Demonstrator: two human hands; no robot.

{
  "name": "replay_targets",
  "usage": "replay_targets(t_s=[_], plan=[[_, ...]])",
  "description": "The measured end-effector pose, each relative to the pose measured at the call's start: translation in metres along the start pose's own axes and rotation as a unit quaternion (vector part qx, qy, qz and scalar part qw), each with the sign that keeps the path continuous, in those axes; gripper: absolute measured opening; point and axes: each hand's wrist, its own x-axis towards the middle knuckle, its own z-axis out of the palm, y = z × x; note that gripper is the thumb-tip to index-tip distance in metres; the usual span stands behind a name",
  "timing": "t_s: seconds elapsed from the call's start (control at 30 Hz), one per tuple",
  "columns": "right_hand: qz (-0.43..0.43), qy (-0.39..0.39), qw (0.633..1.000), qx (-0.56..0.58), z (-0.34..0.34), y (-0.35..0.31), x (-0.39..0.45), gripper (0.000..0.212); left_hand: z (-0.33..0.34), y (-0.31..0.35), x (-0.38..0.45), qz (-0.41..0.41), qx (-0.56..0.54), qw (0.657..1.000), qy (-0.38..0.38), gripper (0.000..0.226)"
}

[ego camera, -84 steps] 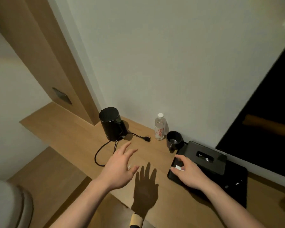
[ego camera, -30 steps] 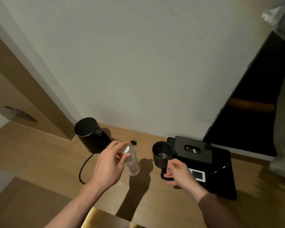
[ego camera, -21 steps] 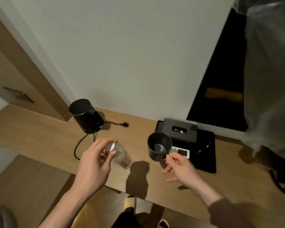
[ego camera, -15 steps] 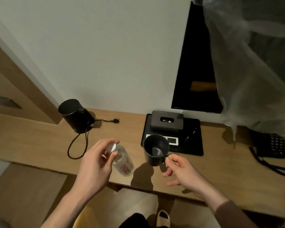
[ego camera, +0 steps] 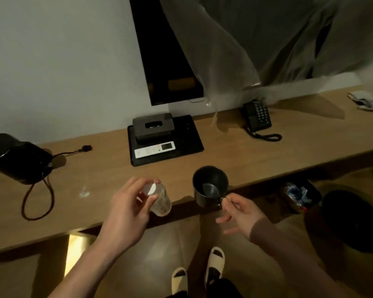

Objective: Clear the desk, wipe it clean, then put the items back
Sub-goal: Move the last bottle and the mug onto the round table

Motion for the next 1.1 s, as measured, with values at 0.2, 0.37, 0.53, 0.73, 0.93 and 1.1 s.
replay_targets(t_s=[0.2,0.37,0.53,0.73,0.93,1.1], plan=[[-0.006,0.070,0.997,0.028,-0.053,0.051,-0.060,0.020,0.043,0.052,-0.011,0.066,-0.002,0.996,-0.066,0.034],[-0.034,0.118,0.992,0.028,-0.108,0.091,-0.107,0.027,0.088,0.109,-0.022,0.121,0.007,0.987,-0.109,0.035],[-0.047,0.168,0.985,0.017,-0.191,0.142,-0.163,0.027,0.158,0.186,-0.036,0.152,-0.003,0.981,-0.118,0.033],[-0.041,0.195,0.979,0.036,-0.303,0.211,-0.230,0.020,0.258,0.280,-0.082,0.129,-0.055,0.984,-0.107,0.033],[-0.034,0.204,0.977,0.050,-0.406,0.265,-0.276,0.026,0.340,0.364,-0.117,0.109,-0.086,0.982,-0.124,0.032],[-0.040,0.225,0.971,0.076,-0.480,0.291,-0.284,0.027,0.392,0.423,-0.113,0.123,-0.060,0.979,-0.149,0.035]])
